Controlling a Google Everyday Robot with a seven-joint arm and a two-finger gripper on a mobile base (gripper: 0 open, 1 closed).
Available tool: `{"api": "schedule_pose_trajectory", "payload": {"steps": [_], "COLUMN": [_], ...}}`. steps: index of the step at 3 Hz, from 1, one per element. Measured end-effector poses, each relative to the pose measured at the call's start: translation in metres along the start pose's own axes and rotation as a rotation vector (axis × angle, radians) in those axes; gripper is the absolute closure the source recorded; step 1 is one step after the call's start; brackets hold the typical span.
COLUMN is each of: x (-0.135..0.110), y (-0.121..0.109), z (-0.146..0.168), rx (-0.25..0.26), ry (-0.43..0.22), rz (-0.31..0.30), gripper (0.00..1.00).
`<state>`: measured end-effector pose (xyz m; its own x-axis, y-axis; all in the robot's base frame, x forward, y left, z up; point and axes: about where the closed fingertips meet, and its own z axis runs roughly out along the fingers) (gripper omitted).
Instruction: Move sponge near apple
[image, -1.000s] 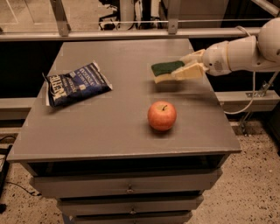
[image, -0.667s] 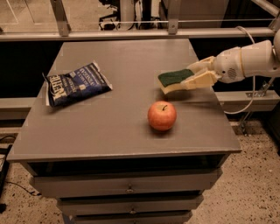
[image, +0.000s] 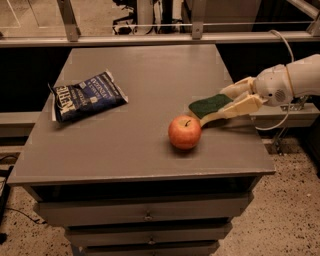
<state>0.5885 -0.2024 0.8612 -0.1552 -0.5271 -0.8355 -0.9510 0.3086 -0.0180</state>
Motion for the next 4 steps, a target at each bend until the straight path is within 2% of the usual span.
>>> {"api": "schedule_pose_trajectory", "payload": {"steps": [3, 4], "x": [0.0049, 0.0024], "y": [0.0041, 0.0004], "z": [0.0043, 0.0045], "rx": [-0.067, -0.073], "ry": [0.033, 0.039], "rz": [-0.042, -0.055], "gripper": [0.00, 0.00]}}
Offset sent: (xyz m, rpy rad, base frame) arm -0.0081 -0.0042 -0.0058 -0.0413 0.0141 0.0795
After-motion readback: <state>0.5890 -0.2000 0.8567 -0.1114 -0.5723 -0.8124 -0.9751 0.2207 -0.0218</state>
